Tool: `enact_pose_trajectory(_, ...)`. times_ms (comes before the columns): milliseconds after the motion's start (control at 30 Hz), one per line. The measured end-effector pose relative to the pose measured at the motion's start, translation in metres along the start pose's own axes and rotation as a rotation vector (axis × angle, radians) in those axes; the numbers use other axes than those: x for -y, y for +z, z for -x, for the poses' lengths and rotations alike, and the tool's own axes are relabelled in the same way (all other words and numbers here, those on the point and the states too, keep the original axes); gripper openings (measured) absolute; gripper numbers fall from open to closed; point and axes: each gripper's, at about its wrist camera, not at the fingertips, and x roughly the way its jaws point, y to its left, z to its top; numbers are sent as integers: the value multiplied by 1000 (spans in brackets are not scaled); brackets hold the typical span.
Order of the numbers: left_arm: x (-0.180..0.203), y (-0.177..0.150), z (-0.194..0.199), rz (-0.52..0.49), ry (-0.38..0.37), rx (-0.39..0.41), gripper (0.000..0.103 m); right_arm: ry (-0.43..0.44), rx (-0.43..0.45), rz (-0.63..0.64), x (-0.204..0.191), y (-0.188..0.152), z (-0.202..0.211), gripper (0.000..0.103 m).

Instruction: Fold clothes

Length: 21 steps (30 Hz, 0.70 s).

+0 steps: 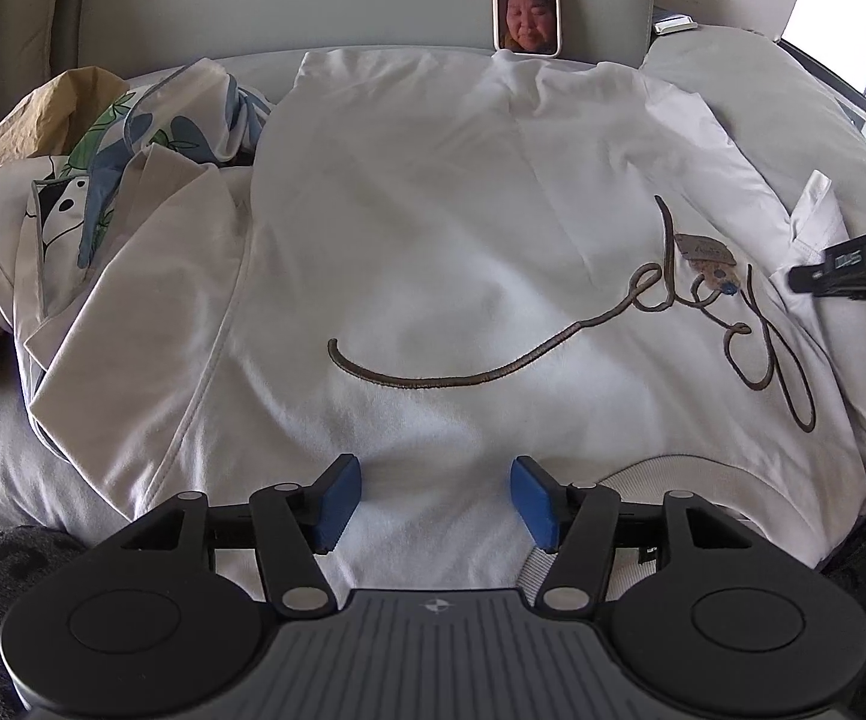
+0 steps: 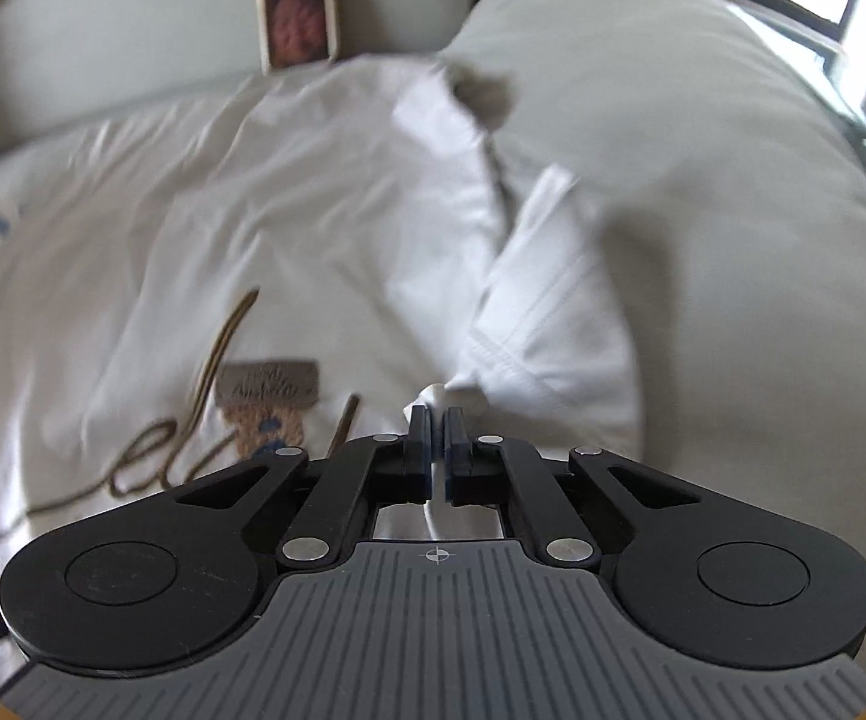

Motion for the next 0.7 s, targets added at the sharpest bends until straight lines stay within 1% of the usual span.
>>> enact_pose_trajectory(133, -1, 0, 1, 0, -7, -1, 57, 43, 49, -133, 28, 0, 21, 1)
enact_pose_trajectory(200, -2, 0, 3, 1, -20, -3, 57, 58, 90, -207, 46, -2, 38, 1)
enact_pose_trajectory(300, -5, -2, 8, 13, -46, -1, 57, 47, 181, -327, 81, -7, 67, 1)
enact_pose_trajectory(367, -6, -5, 13, 11, -54, 4, 56, 18, 241, -417, 110, -15, 86, 1)
enact_pose_trajectory(433, -6, -7, 17, 7, -62, 10, 56, -9, 271, -509, 136, -29, 99, 1)
enact_pose_trajectory(500, -5, -9, 20, 1, -76, 16, 56, -8, 244, -594, 161, -44, 97, 1)
enact_pose_trajectory(600, -3, -12, 23, -7, -82, 17, 57, 3, 162, -677, 181, -65, 74, 1)
enact_pose_trajectory(667, -5, -15, 24, 0, -81, 16, 57, 1, 176, -664, 179, -70, 70, 2)
enact_pose_trajectory(700, -7, -16, 25, 9, -81, 17, 57, -7, 183, -647, 175, -69, 72, 8)
